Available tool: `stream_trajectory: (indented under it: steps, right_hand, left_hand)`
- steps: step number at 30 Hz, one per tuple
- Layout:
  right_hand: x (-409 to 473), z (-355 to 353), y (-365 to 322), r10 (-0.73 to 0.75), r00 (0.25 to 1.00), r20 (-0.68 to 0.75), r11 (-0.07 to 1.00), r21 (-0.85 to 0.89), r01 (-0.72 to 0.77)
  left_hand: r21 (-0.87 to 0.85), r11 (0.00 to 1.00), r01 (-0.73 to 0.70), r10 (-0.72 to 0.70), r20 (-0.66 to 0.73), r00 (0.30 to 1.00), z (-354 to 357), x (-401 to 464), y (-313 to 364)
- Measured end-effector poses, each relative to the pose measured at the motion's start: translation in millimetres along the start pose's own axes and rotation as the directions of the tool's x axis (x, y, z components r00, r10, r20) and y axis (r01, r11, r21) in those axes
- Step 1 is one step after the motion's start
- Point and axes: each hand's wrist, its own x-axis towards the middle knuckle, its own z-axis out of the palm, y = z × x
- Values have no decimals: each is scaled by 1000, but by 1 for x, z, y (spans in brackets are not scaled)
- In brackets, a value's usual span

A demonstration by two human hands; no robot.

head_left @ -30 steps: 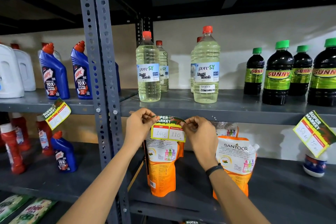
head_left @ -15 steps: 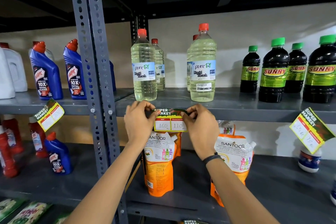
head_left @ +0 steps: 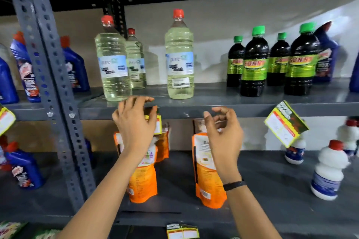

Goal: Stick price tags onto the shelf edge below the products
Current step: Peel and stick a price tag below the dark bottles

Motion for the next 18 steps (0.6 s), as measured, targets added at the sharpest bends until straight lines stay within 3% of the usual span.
stream_trajectory:
  steps: [3, 7, 10, 14, 18]
  right_hand:
    - [18, -55, 17, 34, 988, -151, 997, 67, -24]
    - [43, -127, 48, 81, 944, -319, 996, 66, -63]
    - [62, -164, 74, 163, 918, -362, 982, 152, -114]
    - [87, -190, 103, 305, 941, -145, 933, 242, -265]
    - [99, -194, 110, 302, 946, 114, 909, 265, -322]
  left_hand:
    - [-151, 981, -125, 126, -4, 992, 15, -16, 60]
    - [-377, 895, -239, 293, 93, 952, 44, -29, 147]
    - [-401, 880, -254, 342, 165, 925, 68, -34, 202]
    - [-343, 916, -210, 293, 213, 932, 96, -43, 243]
    - [-323, 939, -118, 190, 201, 961, 106, -52, 256]
